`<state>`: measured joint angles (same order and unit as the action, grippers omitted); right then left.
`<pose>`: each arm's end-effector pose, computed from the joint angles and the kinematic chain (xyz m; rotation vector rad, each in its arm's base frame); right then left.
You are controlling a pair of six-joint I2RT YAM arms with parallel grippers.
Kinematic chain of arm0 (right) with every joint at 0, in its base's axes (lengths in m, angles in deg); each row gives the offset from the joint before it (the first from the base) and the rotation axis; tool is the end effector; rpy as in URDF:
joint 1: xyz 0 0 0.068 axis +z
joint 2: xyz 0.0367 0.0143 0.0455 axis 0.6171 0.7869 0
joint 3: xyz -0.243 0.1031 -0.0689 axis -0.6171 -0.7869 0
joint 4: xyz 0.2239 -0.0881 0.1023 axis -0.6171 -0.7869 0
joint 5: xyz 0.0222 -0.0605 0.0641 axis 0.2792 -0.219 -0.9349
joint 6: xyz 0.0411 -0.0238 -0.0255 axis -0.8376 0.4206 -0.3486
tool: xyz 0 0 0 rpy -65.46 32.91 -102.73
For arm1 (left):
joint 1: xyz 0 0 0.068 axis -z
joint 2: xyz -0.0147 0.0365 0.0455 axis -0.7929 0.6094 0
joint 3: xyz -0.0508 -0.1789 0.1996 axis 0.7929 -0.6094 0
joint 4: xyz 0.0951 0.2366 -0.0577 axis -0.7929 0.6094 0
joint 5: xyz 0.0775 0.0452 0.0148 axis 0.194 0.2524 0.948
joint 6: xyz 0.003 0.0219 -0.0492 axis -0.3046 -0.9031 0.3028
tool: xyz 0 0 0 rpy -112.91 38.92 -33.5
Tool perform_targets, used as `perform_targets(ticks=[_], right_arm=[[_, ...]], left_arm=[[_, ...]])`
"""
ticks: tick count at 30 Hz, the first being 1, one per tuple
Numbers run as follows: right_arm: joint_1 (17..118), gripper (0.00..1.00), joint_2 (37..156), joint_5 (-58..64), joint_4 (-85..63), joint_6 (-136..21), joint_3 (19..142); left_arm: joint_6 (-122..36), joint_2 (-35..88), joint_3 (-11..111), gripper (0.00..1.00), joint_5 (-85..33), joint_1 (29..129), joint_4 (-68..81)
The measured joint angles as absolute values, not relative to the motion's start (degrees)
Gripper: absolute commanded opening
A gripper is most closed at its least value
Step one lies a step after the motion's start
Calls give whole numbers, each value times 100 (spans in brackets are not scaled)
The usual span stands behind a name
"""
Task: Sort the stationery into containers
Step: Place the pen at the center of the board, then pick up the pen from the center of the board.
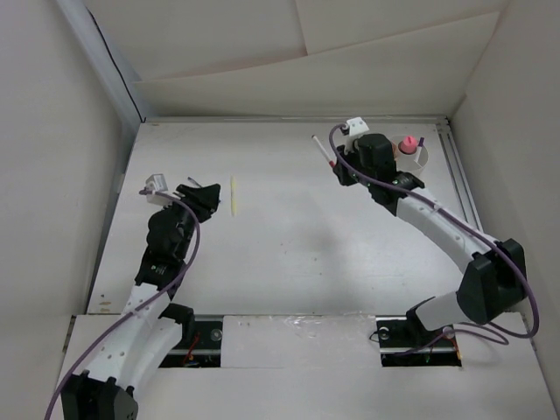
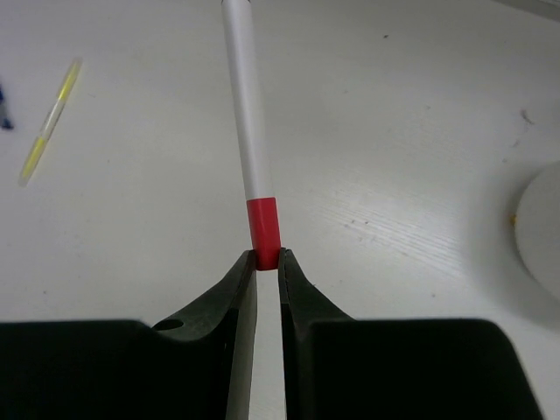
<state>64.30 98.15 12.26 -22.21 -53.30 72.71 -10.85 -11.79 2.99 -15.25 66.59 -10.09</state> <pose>0.3035 0.1483 0.3193 -0.3999 2.0124 0.2884 0.1663 -0.0401 0.2924 -0.4260 1.4489 -0.7852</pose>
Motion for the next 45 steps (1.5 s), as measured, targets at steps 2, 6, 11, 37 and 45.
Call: perform_targets(ticks=[2,6,11,37,45], right_arm=[[6638,1,9719,1202,-2217,-5356,7048],[6961,1,9846,1167,-2414,-5399,6734],[7073,1,10333,1250,-2534,-5493,6279],[7400,56,11599,1477,-3126,-5555,7389],[7300,46,12799,1300,-3336,-5091,8473]], left_arm=[[-1098,-871,321,35,-1763,6661,-1099],[-1129,-163,487,32,-2176,6661,-1154],[-1144,25,544,32,-2421,6661,-1160],[-1227,25,609,32,-2534,6661,-1239],[-1227,25,609,33,-2537,6661,-1239]])
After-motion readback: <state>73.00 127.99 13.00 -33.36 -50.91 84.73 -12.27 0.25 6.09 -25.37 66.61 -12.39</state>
